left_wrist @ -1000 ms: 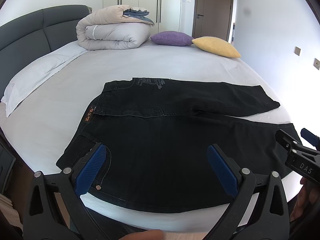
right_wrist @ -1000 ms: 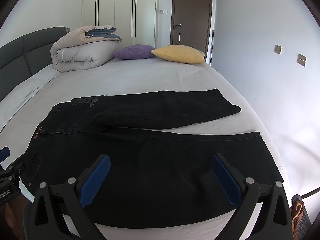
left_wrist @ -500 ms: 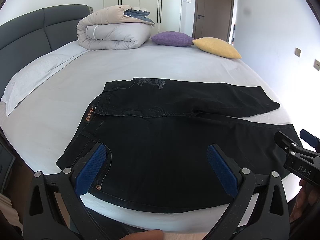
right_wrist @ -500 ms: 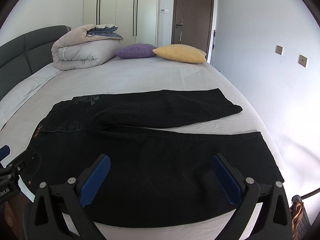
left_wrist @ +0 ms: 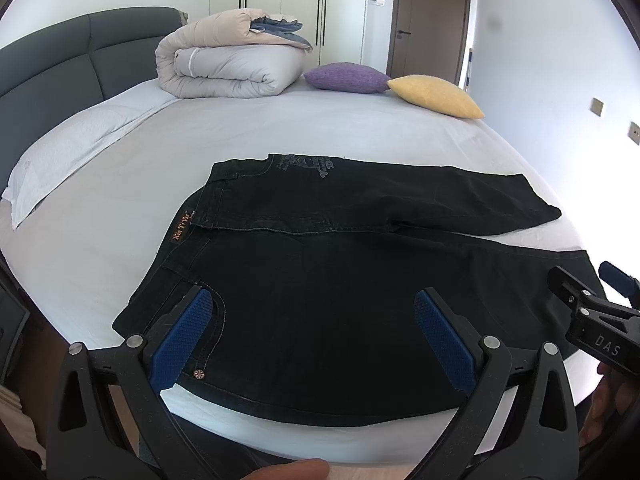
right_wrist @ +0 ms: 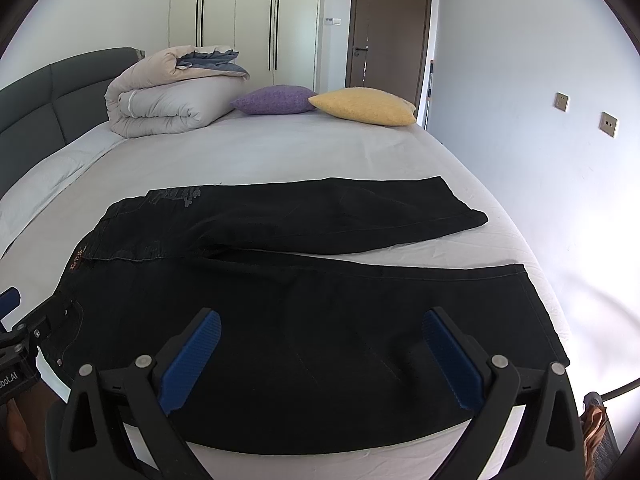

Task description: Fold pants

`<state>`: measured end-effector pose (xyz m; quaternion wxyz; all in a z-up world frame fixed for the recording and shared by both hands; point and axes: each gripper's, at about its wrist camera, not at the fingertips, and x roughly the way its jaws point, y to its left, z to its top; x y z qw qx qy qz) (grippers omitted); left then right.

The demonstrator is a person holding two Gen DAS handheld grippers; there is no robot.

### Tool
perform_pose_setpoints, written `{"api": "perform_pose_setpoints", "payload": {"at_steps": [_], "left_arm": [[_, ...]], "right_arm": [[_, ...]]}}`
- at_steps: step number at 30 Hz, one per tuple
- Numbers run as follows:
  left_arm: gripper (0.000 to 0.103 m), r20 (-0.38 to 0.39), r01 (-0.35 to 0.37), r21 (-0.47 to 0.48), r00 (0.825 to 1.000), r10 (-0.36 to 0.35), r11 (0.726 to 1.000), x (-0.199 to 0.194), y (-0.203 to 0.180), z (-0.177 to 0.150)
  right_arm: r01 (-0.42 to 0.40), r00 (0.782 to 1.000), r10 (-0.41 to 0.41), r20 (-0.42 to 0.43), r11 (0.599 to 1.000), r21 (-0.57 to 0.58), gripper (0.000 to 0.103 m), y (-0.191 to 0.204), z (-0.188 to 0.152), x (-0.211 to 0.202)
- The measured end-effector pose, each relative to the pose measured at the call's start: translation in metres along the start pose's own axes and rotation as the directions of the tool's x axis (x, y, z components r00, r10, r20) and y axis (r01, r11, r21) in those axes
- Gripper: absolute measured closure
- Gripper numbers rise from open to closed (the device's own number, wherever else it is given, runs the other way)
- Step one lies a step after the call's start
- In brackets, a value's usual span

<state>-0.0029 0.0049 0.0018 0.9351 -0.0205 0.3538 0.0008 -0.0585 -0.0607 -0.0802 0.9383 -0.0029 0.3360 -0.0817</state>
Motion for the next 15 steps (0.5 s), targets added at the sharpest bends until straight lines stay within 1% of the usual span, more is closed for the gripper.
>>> {"api": "perform_pose_setpoints", "payload": {"at_steps": [15], "left_arm": [[0.0,-0.001,0.001,-0.002,1.0,-0.001,1.0,0.0026,0.0045,0.0006]], "right_arm": [[-0.003,1.0,0.003,-0.007,1.0,-0.002,0.0,-0.0023,0.0028,0.0014]]}}
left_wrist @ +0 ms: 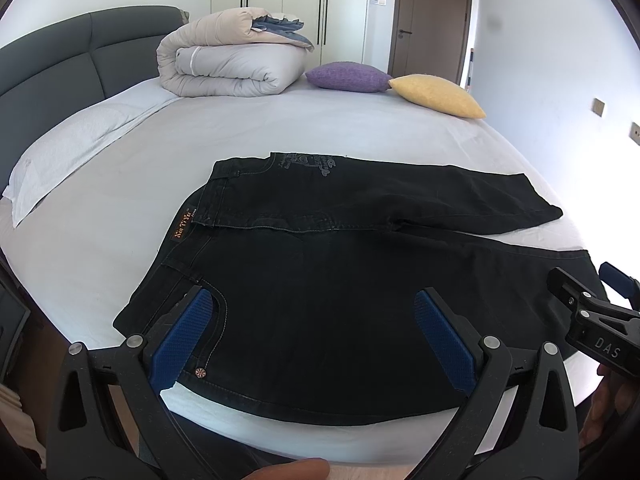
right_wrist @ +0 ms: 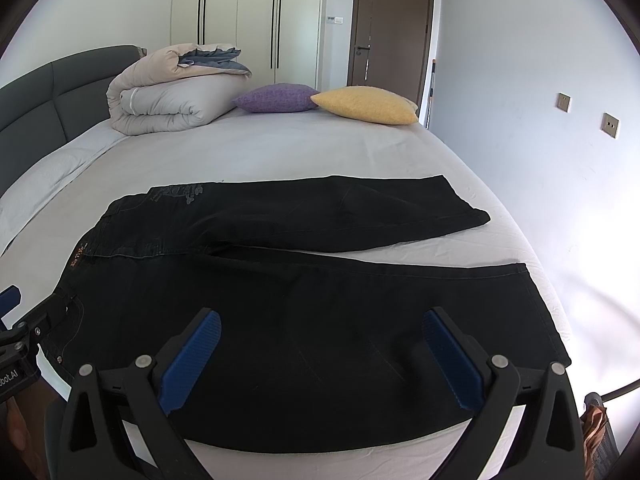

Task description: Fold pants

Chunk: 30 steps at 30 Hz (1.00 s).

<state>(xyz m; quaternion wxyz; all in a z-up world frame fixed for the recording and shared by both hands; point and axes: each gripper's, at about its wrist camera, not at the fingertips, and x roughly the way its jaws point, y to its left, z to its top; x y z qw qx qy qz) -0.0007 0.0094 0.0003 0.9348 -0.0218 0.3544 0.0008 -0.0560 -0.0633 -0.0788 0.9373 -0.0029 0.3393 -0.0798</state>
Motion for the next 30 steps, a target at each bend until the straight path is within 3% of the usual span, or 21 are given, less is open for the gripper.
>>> {"api": "perform_pose_setpoints", "payload": {"at_steps": [22,30], "left_arm": [[0.0,0.024,-0.038,0.041,0.999,0.037,0.998,0.015,0.008,-0.003],[0.0,0.031,-0.039,0.067,0.999,0.037,0.997,0.05,0.053,0.025]], "right_arm": [[-0.031,0.999,0.029,-0.039,0.999,-0.04,0.0,0.003,0.003,0.01],[-0.21,0.975,0.201,-0.093,0.972,-0.101,0.0,0.007,0.039,0.04]]}}
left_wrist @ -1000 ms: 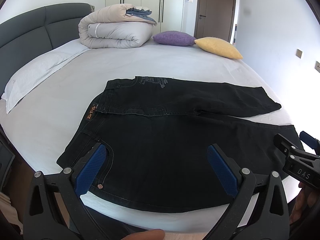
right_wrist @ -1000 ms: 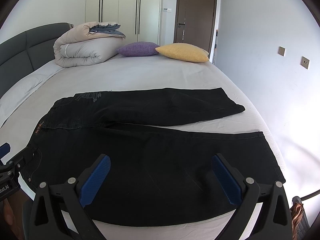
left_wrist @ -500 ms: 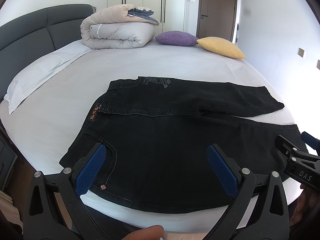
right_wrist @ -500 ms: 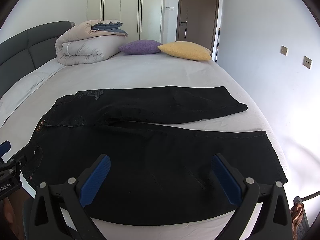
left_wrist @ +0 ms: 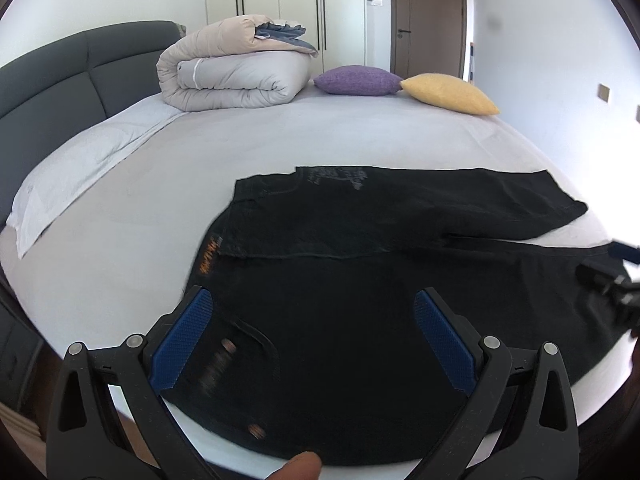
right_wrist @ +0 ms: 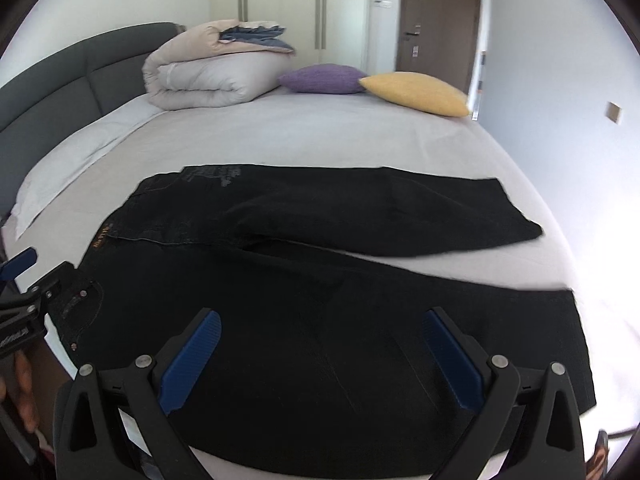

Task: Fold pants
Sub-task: 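Grasp the jeans waistband with the left tool while the right tool grasps the waist edge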

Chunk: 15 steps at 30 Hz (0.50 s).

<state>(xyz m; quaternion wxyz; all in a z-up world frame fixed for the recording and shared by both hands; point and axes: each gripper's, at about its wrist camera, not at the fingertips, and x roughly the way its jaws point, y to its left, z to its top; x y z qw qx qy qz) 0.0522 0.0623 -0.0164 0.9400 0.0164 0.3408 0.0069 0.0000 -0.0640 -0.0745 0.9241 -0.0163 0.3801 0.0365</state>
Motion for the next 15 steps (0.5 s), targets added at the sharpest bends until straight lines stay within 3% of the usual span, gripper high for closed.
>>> {"api": "perform_pose_setpoints", "payload": {"at_steps": [4,6,7,9,12,15], "left_arm": [[0.0,0.068,-0.005,-0.004,0.998,0.005,1.0,0.021,0.029,0.011],[0.0,0.025,-0.056,0.043,0.998,0.055,0.997,0.039,0.039,0.019],[0.0,-0.038,-0.088,0.085,0.995,0.092,0.992,0.055,0.043,0.027],[0.0,-0.078,-0.104,0.072,0.991,0.11,0.992,0.077,0.058,0.045],[0.0,-0.044,-0.087,0.095,0.995,0.092,0.992,0.113,0.077,0.082],[0.0,-0.08,0.013,0.185,0.997,0.002,0.983,0.167,0.088,0.124]], "right_arm": [[-0.065,0.998,0.065,-0.018,0.998,-0.019,0.0,-0.005,0.033,0.021],[-0.085,0.996,0.084,-0.026,0.995,-0.042,0.0,-0.005,0.047,0.032],[-0.099,0.995,0.097,-0.035,0.994,-0.055,0.0,-0.006,0.055,0.041],[-0.113,0.993,0.109,-0.052,0.991,-0.074,0.002,-0.007,0.067,0.055],[-0.163,0.984,0.152,-0.089,0.978,-0.127,0.02,-0.008,0.087,0.081],[-0.198,0.978,0.178,-0.112,0.956,-0.216,0.036,-0.008,0.099,0.101]]}}
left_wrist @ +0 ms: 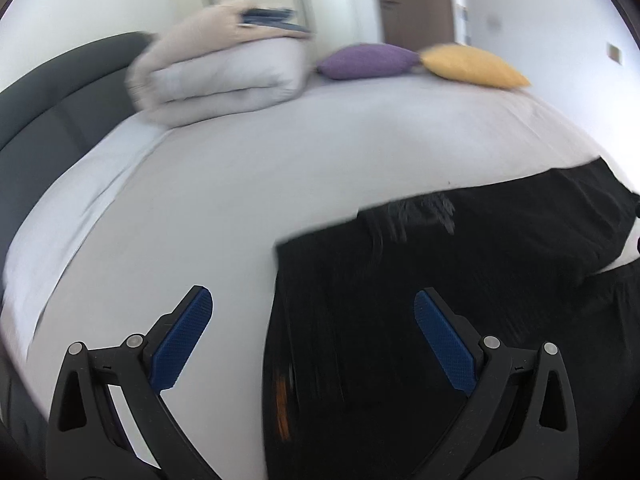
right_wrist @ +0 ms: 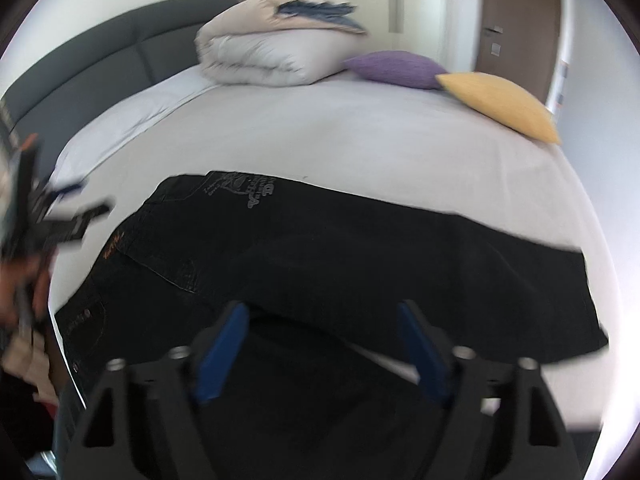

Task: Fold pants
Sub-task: 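Grasp the jeans waistband with the left tool while the right tool grasps the waist edge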

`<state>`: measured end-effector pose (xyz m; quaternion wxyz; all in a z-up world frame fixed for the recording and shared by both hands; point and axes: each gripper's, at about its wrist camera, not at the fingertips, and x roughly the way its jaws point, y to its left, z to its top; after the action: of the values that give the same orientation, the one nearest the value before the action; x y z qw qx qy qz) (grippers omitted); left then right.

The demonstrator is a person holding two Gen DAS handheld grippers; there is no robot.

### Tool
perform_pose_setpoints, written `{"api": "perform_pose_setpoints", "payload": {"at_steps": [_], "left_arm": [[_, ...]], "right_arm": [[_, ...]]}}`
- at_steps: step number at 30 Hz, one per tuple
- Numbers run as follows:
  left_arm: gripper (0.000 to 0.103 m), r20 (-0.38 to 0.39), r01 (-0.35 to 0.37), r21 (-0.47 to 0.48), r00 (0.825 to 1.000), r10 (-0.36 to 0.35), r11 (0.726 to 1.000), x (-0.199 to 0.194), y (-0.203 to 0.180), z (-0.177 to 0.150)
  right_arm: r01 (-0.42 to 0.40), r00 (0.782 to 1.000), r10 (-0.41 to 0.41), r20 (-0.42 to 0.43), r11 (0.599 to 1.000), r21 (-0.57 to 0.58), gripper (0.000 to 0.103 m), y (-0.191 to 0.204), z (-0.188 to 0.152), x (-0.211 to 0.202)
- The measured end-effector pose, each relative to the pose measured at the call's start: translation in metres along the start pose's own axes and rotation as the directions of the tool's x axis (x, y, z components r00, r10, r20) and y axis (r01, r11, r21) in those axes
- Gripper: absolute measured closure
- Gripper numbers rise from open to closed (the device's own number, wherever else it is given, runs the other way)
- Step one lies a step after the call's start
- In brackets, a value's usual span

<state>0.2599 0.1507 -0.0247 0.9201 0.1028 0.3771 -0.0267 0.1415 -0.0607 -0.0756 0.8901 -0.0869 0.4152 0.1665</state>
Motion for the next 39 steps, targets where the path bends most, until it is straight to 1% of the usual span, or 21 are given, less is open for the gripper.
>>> {"api": "perform_pose_setpoints", "payload": {"at_steps": [2,4,7,9,11,13,15,17,18,19,20,21,22,23,25,26,28,30,33,37,39], "left_arm": [[0.0,-0.053,0.097,0.068,0.994,-0.093,0.993,0.036,0.009,0.029],[0.0,-0.129,0.216,0.081,0.97,-0.205,0.973,0.069,0.017,0.053],[0.0,-0.196,0.281,0.103,0.946,-0.257,0.954,0.11,0.021,0.075],[0.001,-0.231,0.31,0.102,0.932,-0.281,0.945,0.134,0.021,0.081],[0.001,-0.287,0.39,0.097,0.892,-0.35,0.916,0.159,0.017,0.085],[0.002,-0.338,0.43,0.129,0.866,-0.368,0.894,0.18,0.008,0.081],[0.01,-0.376,0.437,0.156,0.856,-0.356,0.886,0.196,0.004,0.078],[0.024,-0.41,0.452,0.122,0.834,-0.37,0.884,0.213,0.008,0.078],[0.026,-0.419,0.459,0.093,0.823,-0.383,0.884,0.221,0.011,0.079],[0.034,-0.417,0.457,0.085,0.823,-0.385,0.885,0.224,0.013,0.08],[0.047,-0.417,0.449,0.088,0.827,-0.377,0.889,0.226,0.013,0.08],[0.053,-0.421,0.451,0.093,0.826,-0.375,0.888,0.227,0.012,0.082],[0.074,-0.427,0.467,0.092,0.816,-0.389,0.879,0.225,0.008,0.081],[0.086,-0.432,0.455,0.115,0.823,-0.368,0.883,0.224,0.003,0.08],[0.09,-0.421,0.428,0.171,0.846,-0.327,0.888,0.22,-0.004,0.078],[0.095,-0.415,0.42,0.176,0.852,-0.32,0.89,0.219,-0.005,0.078],[0.099,-0.389,0.41,0.189,0.866,-0.315,0.892,0.212,-0.007,0.078],[0.099,-0.36,0.399,0.22,0.881,-0.306,0.89,0.202,-0.013,0.073],[0.1,-0.309,0.369,0.261,0.907,-0.285,0.892,0.183,-0.012,0.071],[0.1,-0.188,0.298,0.3,0.95,-0.25,0.906,0.15,-0.02,0.068],[0.1,-0.13,0.273,0.298,0.961,-0.244,0.915,0.136,-0.018,0.068]], "right_arm": [[-0.014,1.0,0.013,-0.007,0.998,-0.066,0.038,-0.002,0.006,0.011],[-0.054,0.998,0.052,-0.025,0.994,-0.099,0.038,-0.008,0.009,0.022],[-0.092,0.995,0.087,-0.047,0.987,-0.133,0.038,-0.013,0.011,0.035],[-0.109,0.993,0.101,-0.055,0.982,-0.155,0.038,-0.013,0.012,0.042],[-0.128,0.991,0.118,-0.067,0.976,-0.174,0.038,-0.012,0.011,0.05],[-0.145,0.988,0.131,-0.082,0.972,-0.185,0.038,-0.011,0.012,0.06],[-0.149,0.987,0.133,-0.093,0.969,-0.197,0.038,-0.01,0.014,0.068],[-0.158,0.985,0.139,-0.101,0.965,-0.211,0.04,-0.007,0.018,0.076],[-0.161,0.984,0.141,-0.105,0.963,-0.217,0.041,-0.005,0.021,0.081],[-0.165,0.984,0.145,-0.106,0.961,-0.22,0.042,-0.005,0.023,0.082],[-0.169,0.983,0.148,-0.106,0.96,-0.225,0.043,-0.003,0.026,0.085],[-0.174,0.983,0.154,-0.104,0.957,-0.23,0.043,0.0,0.03,0.088],[-0.179,0.982,0.16,-0.101,0.956,-0.232,0.044,0.0,0.033,0.089],[-0.185,0.981,0.166,-0.099,0.954,-0.235,0.044,0.001,0.037,0.092],[-0.189,0.981,0.17,-0.093,0.951,-0.246,0.046,0.006,0.047,0.1],[-0.19,0.981,0.172,-0.094,0.948,-0.256,0.047,0.009,0.053,0.103],[-0.19,0.981,0.168,-0.101,0.938,-0.29,0.052,0.019,0.067,0.113],[-0.195,0.979,0.169,-0.109,0.931,-0.309,0.055,0.025,0.081,0.123],[-0.19,0.981,0.164,-0.108,0.93,-0.315,0.056,0.031,0.102,0.136],[-0.178,0.982,0.147,-0.116,0.922,-0.344,0.056,0.037,0.122,0.156],[-0.167,0.983,0.126,-0.132,0.913,-0.371,0.056,0.038,0.128,0.167]]}}
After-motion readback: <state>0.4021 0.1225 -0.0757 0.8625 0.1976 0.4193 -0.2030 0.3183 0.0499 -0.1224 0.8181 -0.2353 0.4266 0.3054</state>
